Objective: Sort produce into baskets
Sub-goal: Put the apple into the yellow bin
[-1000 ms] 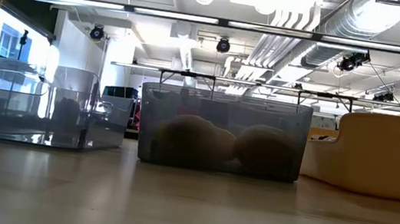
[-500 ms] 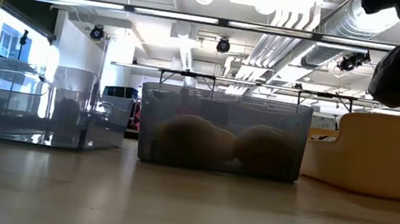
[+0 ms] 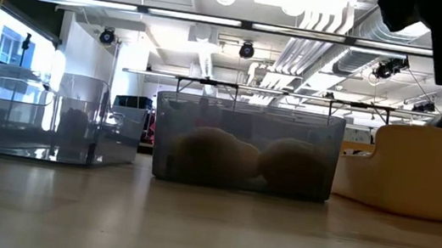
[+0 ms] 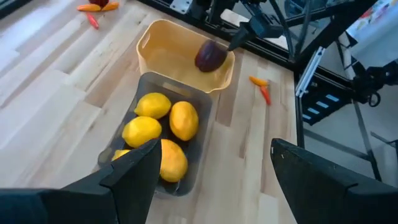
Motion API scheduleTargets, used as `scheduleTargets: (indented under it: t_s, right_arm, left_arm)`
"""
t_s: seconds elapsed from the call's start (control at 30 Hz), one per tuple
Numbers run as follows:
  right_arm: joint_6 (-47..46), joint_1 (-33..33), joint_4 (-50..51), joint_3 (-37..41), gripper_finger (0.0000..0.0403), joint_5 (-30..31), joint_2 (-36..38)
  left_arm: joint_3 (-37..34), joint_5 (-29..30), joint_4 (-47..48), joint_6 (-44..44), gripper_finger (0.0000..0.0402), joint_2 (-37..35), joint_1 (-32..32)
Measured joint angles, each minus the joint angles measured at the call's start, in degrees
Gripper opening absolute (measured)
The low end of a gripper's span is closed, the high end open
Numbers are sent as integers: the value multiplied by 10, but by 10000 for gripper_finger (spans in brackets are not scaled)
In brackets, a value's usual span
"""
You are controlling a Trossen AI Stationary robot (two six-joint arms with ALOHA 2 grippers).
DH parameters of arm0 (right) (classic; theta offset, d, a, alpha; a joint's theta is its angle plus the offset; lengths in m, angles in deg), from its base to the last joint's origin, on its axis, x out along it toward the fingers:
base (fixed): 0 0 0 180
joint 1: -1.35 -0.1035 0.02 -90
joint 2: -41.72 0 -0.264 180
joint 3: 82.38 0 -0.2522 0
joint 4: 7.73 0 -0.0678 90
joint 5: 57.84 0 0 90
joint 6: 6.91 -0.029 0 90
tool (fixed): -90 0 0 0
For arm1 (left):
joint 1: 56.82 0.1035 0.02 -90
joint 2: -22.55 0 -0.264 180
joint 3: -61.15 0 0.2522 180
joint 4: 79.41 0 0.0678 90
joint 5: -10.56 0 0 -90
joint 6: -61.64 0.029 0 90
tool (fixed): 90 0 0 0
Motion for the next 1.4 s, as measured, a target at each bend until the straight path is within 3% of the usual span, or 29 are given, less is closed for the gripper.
scheduleTargets:
  t_s: [0.17,0.37,0.6,0.73,1.03,1.2,1.4]
  right_arm:
    - [-14,19,4,0,370,-66,1]
    - [-60,38,-15,0,371,-75,1]
    - [-155,146,46,-1,371,51,1]
    - [-147,239,112,-1,371,142,1]
    - [52,463,2,-1,371,192,-1]
    - [140,570,-66,41,371,188,-1]
    - [170,638,-158,98,371,156,-1]
  left_arm:
    - [0,0,13,19,289,-25,0]
    - [0,4,-30,31,289,-72,16]
    - [0,23,-31,107,289,-104,40]
    - [0,40,-39,129,289,-100,58]
    - [0,124,-40,107,289,-44,138]
    - [0,73,-45,71,289,11,233]
    - [0,-83,-111,60,289,76,349]
